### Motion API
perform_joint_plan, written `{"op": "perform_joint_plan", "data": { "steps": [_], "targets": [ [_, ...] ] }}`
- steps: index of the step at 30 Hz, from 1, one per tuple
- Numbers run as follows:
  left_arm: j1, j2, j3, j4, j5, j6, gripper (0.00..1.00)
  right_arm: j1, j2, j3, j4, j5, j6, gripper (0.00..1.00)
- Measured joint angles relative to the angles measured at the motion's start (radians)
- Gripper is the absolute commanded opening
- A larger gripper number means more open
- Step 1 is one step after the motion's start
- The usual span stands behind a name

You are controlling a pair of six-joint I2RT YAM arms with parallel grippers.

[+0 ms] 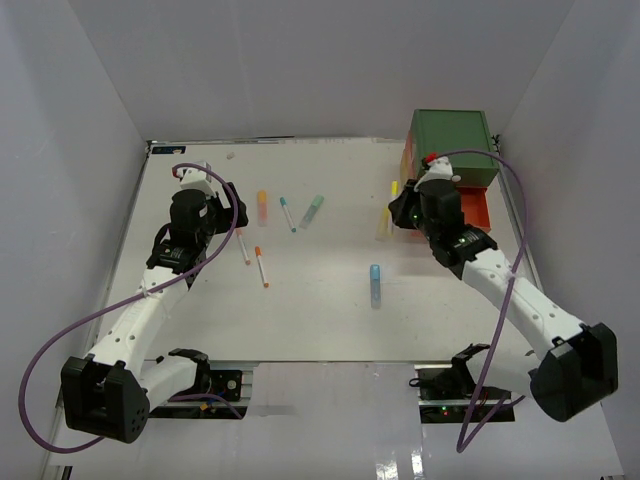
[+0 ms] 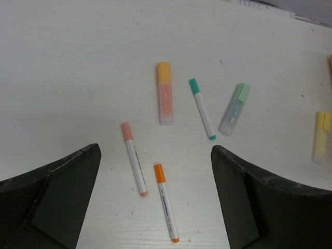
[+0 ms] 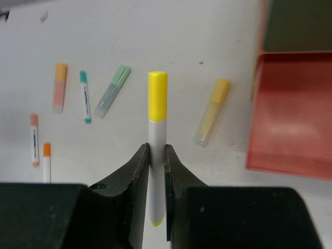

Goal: Sort the stationery into containers
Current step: Pick up the pen from the center of the board, then place the pen in the drawer.

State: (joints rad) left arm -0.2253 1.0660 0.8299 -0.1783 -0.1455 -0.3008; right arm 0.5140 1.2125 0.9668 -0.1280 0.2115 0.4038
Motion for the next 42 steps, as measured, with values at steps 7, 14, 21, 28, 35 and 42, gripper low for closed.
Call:
{"op": "perform_joint_plan", "data": {
  "steps": [7, 14, 21, 28, 35, 42],
  "targets": [
    [0.0, 0.0, 0.0, 0.0, 0.0, 0.0, 0.98, -0.214, -0.2, -0.208, 0.041, 0.095, 0.2, 0.08],
    [0.0, 0.0, 0.0, 0.0, 0.001, -0.002, 0.98, -0.41, -0.234, -0.225, 0.072, 0.13, 0.349, 0.08],
    [0.0, 0.0, 0.0, 0.0, 0.001, -0.002, 0.98, -0.515, -0.098, -0.209, 0.142, 0.091, 0.472, 0.25],
    [0.0, 0.0, 0.0, 0.0, 0.001, -0.004, 0.98, -0.534, -0.034, -0.207, 0.174, 0.033, 0.516, 0.66],
    [0.0, 0.005, 0.0, -0.001, 0.0, -0.007, 0.98, -0.534, -0.088, -0.198, 0.192, -0.042, 0.419, 0.91],
    [0.0, 0.057, 0.0, -0.036, -0.008, -0.042, 0.98, -0.534, -0.237, -0.245, 0.237, -0.311, 0.191, 0.9]
  ]
}}
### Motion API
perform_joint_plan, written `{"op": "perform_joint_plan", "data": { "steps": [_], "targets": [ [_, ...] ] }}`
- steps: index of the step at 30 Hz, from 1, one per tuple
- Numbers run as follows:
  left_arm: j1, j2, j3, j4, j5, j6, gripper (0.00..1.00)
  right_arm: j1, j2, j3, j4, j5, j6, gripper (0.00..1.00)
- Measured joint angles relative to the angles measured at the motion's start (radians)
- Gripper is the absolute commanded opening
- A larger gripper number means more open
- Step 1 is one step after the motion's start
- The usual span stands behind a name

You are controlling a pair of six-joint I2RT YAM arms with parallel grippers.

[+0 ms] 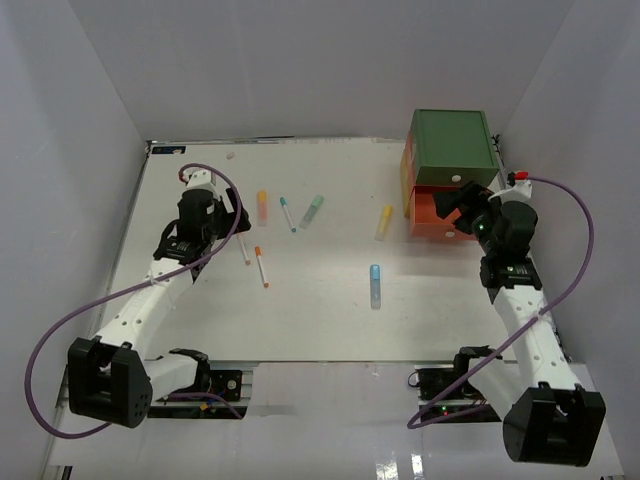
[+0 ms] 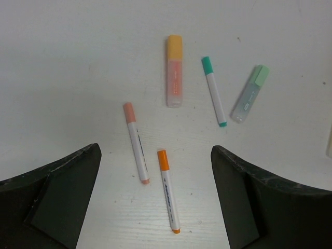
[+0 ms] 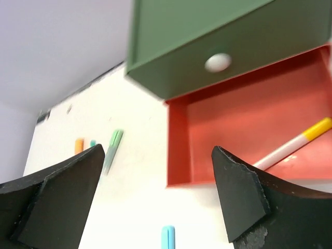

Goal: Sort the stationery into containers
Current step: Place the pen in the drawer, then pick up the pen from the center of the board.

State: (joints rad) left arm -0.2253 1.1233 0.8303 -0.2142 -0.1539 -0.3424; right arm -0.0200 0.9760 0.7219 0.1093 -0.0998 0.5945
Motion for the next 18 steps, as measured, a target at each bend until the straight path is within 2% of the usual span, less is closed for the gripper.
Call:
{"op": "perform_joint_plan", "data": {
  "steps": [8, 13, 18],
  "targets": [
    [0.0, 0.125, 0.002, -0.059, -0.001, -0.045, 0.98, 0.0, -0.23, -0.211, 0.079, -0.249, -0.09, 0.9],
    [0.0, 0.236, 0.013, -0.087, 0.002, -0.073, 0.93, 0.008, -0.328, -0.359, 0.19, -0.32, -0.077, 0.9],
    [0.002, 0.36, 0.042, -0.112, 0.001, -0.095, 0.86, 0.064, -0.34, -0.423, 0.209, -0.32, -0.074, 0.9]
  ]
}}
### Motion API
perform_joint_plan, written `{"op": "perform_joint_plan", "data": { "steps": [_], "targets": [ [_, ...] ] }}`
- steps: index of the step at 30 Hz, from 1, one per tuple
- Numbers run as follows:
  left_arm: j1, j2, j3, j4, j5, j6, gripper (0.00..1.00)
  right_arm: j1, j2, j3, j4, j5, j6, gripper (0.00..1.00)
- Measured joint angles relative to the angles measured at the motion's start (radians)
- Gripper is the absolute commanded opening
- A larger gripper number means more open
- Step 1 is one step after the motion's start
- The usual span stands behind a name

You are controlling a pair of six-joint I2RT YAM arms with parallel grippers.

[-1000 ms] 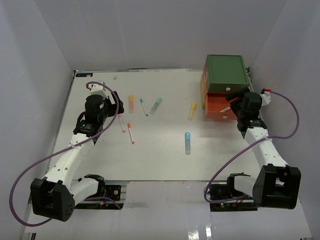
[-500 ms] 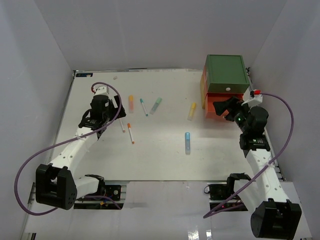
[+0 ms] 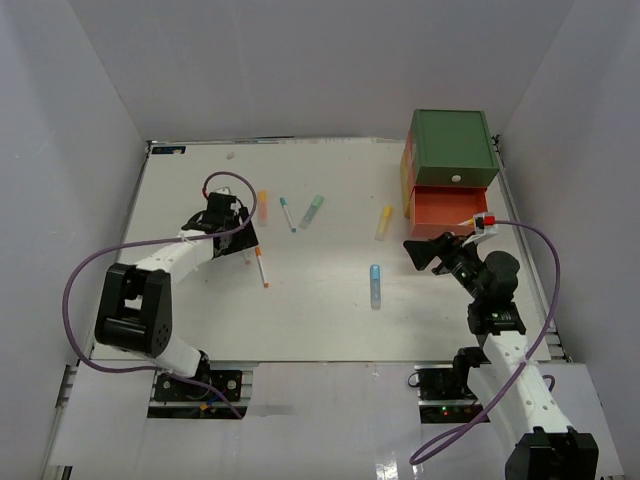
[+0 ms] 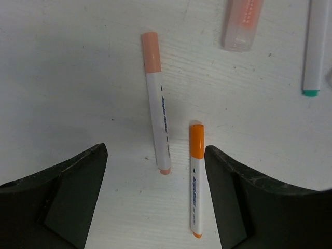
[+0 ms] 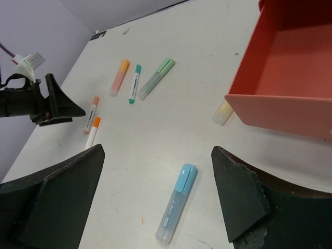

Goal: Sort the stationery into containers
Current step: Pick up the pen from the center of the board.

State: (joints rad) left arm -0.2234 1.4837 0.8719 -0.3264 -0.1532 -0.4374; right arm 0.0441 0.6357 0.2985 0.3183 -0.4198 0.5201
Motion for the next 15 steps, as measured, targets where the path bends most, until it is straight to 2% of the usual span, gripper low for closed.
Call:
{"op": "perform_joint_plan", "data": {
  "steps": [5, 6, 11, 12, 15],
  "targets": [
    [0.014, 0.117, 0.046, -0.01, 0.0, -0.014, 0.81, 0.04, -0.02, -0.008, 0.0, 0.0, -0.033, 0.9],
    [0.018, 0.134, 0.051, -0.01, 0.001, -0.016, 0.76, 0.045, -0.024, -0.009, 0.001, 0.0, -0.04, 0.9],
    [0.041, 0.198, 0.087, -0.01, 0.0, -0.017, 0.66, 0.058, -0.03, -0.028, 0.006, 0.0, -0.069, 0.9],
    [0.046, 0.203, 0.091, -0.009, 0.0, -0.016, 0.61, 0.06, -0.03, -0.034, 0.006, 0.001, -0.073, 0.9],
    [0.054, 0.219, 0.104, -0.01, 0.0, -0.013, 0.53, 0.063, -0.03, -0.043, 0.006, 0.002, -0.083, 0.9]
  ]
}}
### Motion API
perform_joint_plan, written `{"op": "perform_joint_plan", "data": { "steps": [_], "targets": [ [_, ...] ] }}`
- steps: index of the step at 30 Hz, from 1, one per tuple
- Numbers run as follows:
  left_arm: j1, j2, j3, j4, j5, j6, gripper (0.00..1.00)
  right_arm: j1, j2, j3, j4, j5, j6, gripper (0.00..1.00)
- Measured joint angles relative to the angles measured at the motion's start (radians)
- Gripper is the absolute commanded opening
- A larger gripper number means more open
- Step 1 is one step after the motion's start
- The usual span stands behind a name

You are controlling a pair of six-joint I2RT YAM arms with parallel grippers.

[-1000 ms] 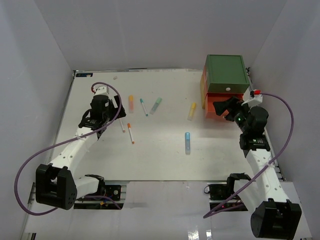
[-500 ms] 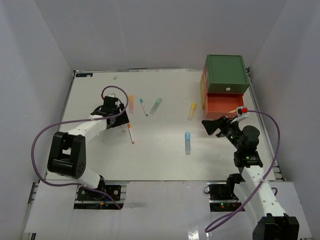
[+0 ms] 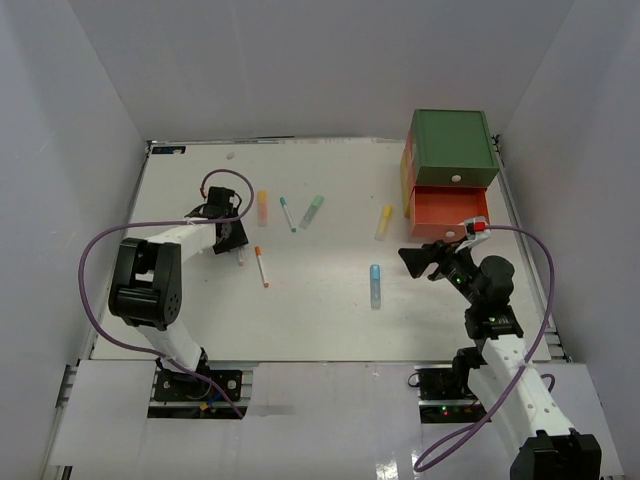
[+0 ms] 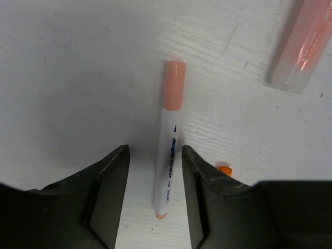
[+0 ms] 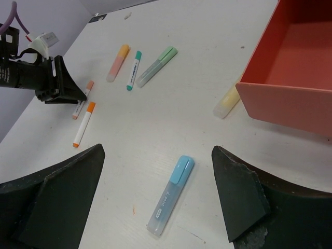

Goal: Sort the stationery into containers
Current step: Pick up the pen from the center of the board.

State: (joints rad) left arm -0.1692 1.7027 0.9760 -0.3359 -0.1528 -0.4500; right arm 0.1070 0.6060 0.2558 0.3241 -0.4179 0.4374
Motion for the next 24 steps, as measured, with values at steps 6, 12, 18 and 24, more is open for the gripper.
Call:
{"op": "perform_joint_plan", "data": {
  "steps": [6, 12, 18, 24],
  "targets": [
    [0.007, 0.011, 0.007, 0.006, -0.001, 0.005, 0.3, 0.0, 0.004, -0.008, 0.0, -0.002, -0.005, 0.92],
    [0.009, 0.011, 0.007, 0.007, 0.006, 0.008, 0.12, 0.006, 0.047, 0.003, -0.01, -0.053, -0.034, 0.99],
    [0.01, 0.0, 0.006, 0.007, 0.045, 0.01, 0.1, 0.06, 0.159, 0.079, -0.043, -0.109, -0.049, 1.0],
    [0.01, -0.137, -0.06, 0.069, 0.182, 0.023, 0.11, 0.283, 0.264, 0.168, -0.046, -0.065, -0.051, 1.0]
  ]
}}
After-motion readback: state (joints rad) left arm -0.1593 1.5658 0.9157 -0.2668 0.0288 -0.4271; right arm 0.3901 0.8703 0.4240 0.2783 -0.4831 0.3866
